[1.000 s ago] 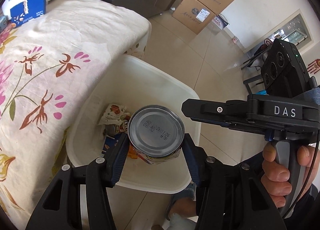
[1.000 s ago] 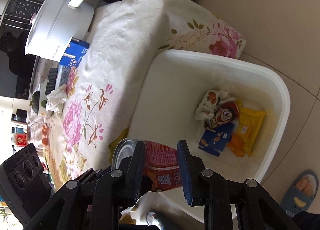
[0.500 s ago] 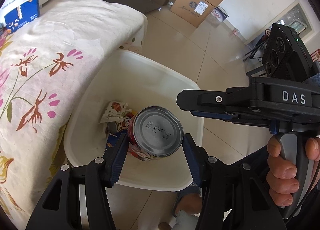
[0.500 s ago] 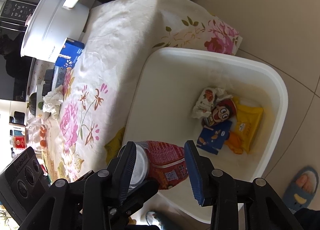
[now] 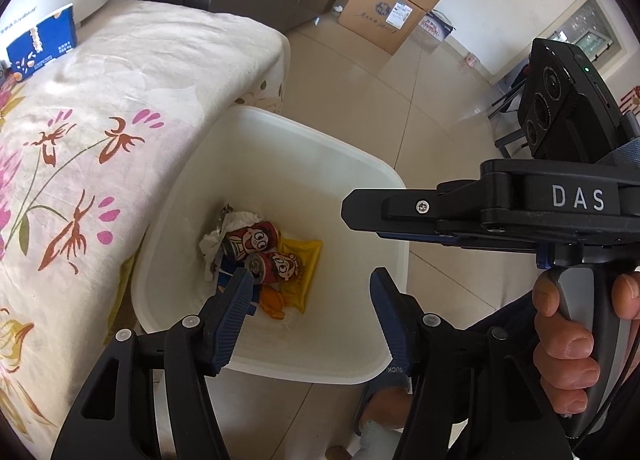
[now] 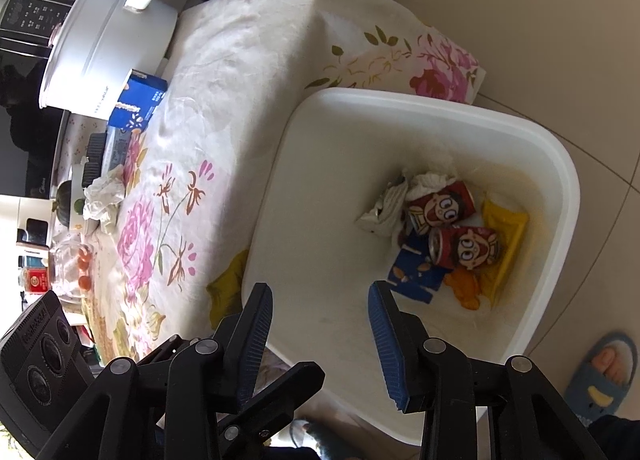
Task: Collect trash
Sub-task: 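Move both open tools back to the blue almond box and crumpled tissue, then grasp the empty blue almond box with the right tool while the left tool grasps the tissue, then carry the box and tissue over the bin and open both tools to drop them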
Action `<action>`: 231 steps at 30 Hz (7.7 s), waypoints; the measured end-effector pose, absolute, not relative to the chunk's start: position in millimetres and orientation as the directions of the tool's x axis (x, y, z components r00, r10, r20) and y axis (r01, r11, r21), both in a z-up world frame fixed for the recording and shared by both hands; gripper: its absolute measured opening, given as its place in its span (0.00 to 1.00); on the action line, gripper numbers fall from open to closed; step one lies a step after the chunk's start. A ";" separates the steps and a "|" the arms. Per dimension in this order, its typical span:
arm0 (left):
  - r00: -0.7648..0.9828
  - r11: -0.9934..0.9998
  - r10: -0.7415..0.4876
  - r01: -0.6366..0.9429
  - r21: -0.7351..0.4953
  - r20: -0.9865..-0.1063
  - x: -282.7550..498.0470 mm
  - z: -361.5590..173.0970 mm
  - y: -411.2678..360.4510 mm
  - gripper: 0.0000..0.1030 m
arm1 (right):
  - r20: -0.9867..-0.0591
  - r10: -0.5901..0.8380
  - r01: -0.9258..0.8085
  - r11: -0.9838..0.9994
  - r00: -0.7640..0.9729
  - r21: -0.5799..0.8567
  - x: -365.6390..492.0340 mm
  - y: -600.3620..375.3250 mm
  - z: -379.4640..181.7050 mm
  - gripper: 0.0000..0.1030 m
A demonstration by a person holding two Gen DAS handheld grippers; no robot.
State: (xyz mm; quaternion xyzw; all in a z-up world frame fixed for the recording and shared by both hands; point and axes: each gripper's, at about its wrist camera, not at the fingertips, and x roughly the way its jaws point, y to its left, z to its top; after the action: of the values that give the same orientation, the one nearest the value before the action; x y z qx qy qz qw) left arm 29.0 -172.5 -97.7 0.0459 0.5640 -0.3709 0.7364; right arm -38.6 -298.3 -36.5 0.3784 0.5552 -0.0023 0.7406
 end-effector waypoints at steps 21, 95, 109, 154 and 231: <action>0.206 0.779 -0.482 0.546 -0.309 -0.852 45.2 -70.2 -150.7 0.62 | -0.827 0.415 0.427 0.715 0.378 0.554 -38.2 -297.7 -37.0 0.48; 0.409 0.873 -0.327 -0.215 -0.438 -0.852 272.0 -62.1 135.0 0.70 | -0.776 0.160 -0.090 0.987 0.610 0.133 259.6 -109.3 -21.0 0.83; 0.382 0.900 -0.294 -0.199 -0.389 -0.876 294.6 -80.5 120.4 0.69 | -0.801 0.247 -0.259 0.958 0.545 0.120 297.5 -80.1 -59.2 0.81; 0.266 0.740 -0.672 0.285 -0.610 -0.691 59.6 -42.6 -81.1 0.24 | -0.788 0.073 0.075 0.986 0.611 0.150 -41.2 -226.7 60.7 0.25; 0.241 0.809 -0.543 0.407 -0.424 -0.804 76.7 -78.7 -133.0 0.55 | -0.889 0.128 0.203 0.950 0.440 0.237 -26.2 -254.5 5.7 0.48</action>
State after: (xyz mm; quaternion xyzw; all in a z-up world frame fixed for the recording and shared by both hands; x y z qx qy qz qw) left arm 76.7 -133.0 -78.7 -0.0631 0.5364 -0.3025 0.7853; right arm -26.2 -254.5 5.7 0.1564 0.5289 -0.0223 0.8339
